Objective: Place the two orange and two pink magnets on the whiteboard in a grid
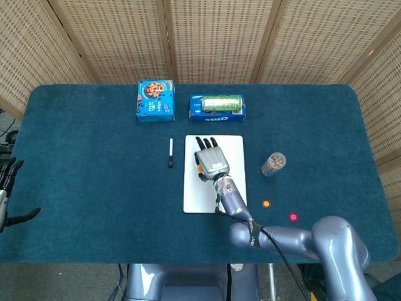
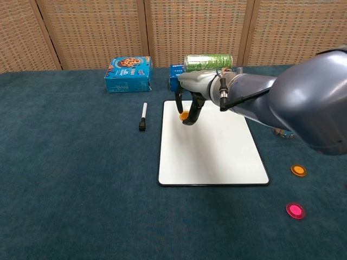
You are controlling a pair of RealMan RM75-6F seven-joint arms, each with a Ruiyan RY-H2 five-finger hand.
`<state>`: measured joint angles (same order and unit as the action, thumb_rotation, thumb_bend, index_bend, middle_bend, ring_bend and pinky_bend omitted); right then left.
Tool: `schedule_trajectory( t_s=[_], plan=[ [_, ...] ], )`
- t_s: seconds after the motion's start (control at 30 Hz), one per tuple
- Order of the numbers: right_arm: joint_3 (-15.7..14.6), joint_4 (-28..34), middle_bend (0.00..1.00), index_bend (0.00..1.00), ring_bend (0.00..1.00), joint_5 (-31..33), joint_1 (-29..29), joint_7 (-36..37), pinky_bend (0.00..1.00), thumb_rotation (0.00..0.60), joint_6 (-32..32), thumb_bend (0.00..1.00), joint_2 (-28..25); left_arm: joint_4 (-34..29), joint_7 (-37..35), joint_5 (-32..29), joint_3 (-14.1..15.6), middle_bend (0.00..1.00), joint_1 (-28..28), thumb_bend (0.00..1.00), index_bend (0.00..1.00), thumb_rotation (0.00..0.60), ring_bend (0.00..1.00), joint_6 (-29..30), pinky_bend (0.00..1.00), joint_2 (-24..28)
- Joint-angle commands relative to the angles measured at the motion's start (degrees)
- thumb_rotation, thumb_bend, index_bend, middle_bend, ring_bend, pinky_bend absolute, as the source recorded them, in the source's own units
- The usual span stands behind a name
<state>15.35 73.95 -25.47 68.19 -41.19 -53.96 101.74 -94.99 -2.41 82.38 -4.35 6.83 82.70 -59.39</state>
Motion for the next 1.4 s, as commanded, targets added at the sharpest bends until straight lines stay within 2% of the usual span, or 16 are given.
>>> schedule_trajectory(
  t_s=[0.03,0.07,0.13,0.23,0.4,0.5,0.63,0.73,0.8,0.83,0.9,0.93,1.03,1.1,1.27,1.4],
  plan=[
    [0.07,-0.36,0.0,0.16,0.0,0.39,0.29,-0.85,0.0,0.6,0.21,0.13,0.28,0.01,-0.17,0.1,0.05,0.0,-0.08,0.0,0.0,0.6,0.0,0.11,0.0,0.06],
    [0.15,-0.1,0.0,0.07,0.0,0.35,0.28,-1.0,0.0,0.6,0.16,0.05,0.04,0.0,-0.22,0.17,0.08,0.0,-0.1,0.0,0.0,0.6,0.0,0.15,0.0,0.09],
    [0.27,0.84,0.0,0.0,0.0,-0.47,-0.04,-0.79,0.0,0.6,-0.38,0.0,-0.58,-0.01,-0.31,0.28,0.17,0.0,-0.15,0.0,0.0,0.6,0.0,0.19,0.0,0.1],
    [0.33,4.44,0.0,0.0,0.0,-2.32,-1.33,0.16,0.0,0.6,-1.69,0.0,-2.78,-0.11,-0.4,0.38,0.25,0.0,-0.11,0.0,0.0,0.6,0.0,0.06,0.0,0.2],
    [-0.78,16.7,0.0,0.0,0.0,-9.3,-6.77,4.71,0.0,0.6,-6.36,0.03,-9.9,-0.07,-0.27,0.74,0.39,0.0,-0.1,0.0,0.0,0.6,0.0,0.16,0.0,0.16],
    [-3.98,25.05,0.0,0.03,0.0,-17.22,-11.77,7.56,0.0,0.6,-10.57,0.04,-15.97,0.27,0.23,0.84,0.45,0.0,0.13,0.0,0.0,0.6,0.0,-0.15,0.0,-0.18],
    [-9.11,31.32,0.0,0.14,0.0,-26.51,-17.71,10.98,0.0,0.6,-14.31,0.08,-22.35,0.26,0.19,1.84,0.82,0.0,0.16,0.0,0.0,0.6,0.0,0.06,0.0,-0.29],
    [-15.41,33.46,0.0,0.18,0.0,-36.12,-23.75,14.67,0.0,0.6,-17.84,0.1,-27.29,-0.01,0.33,3.55,1.41,0.0,-0.21,0.0,0.0,0.6,0.0,1.18,0.0,-0.23],
    [-17.95,32.83,0.05,0.19,0.02,-40.4,-26.19,16.5,0.01,0.6,-19.05,0.1,-28.77,-0.13,0.4,4.19,1.66,0.0,-0.47,0.0,0.0,0.6,0.0,1.78,0.0,-0.24],
    [-19.31,32.04,0.14,0.19,0.09,-42.87,-27.63,17.72,0.06,0.6,-19.75,0.1,-29.34,-0.21,0.41,4.55,1.78,0.0,-0.65,0.0,0.0,0.6,0.0,2.18,0.0,-0.24],
    [-20.95,30.27,0.39,0.21,0.33,-46.08,-29.43,19.44,0.26,0.6,-20.4,0.1,-29.67,-0.27,0.49,5.08,1.95,0.0,-0.89,0.0,0.0,0.6,0.0,2.78,0.0,-0.28],
    [-21.51,29.51,0.54,0.22,0.49,-47.04,-30.12,20.2,0.44,0.6,-20.35,0.11,-29.73,-0.3,0.5,5.32,2.02,0.0,-0.98,0.0,0.0,0.6,0.0,3.02,0.0,-0.29],
    [-22.82,27.33,0.8,0.24,0.76,-48.17,-31.54,21.47,0.82,0.6,-18.52,0.11,-29.8,-0.37,0.58,5.88,2.2,0.0,-1.28,0.0,0.0,0.6,0.0,3.71,0.0,-0.31],
    [-22.81,25.86,0.87,0.27,0.84,-48.21,-32.04,21.46,0.95,0.6,-17.55,0.11,-29.3,-0.45,0.62,6.15,2.33,0.0,-1.4,0.0,0.0,0.6,0.0,3.95,0.0,-0.32],
    [-21.23,23.11,0.95,0.34,0.92,-45.67,-32.52,19.79,1.0,0.6,-15.03,0.17,-27.45,-0.52,1.05,6.57,2.57,0.0,-1.48,0.0,0.0,0.6,0.0,4.04,0.0,-0.44],
    [-18.72,21.79,0.97,0.35,0.94,-38.9,-31.69,15.28,1.0,0.6,-11.2,0.2,-25.49,-0.63,1.36,6.37,2.58,0.0,-1.31,0.0,0.0,0.6,0.0,3.57,0.0,-0.47]
  ],
)
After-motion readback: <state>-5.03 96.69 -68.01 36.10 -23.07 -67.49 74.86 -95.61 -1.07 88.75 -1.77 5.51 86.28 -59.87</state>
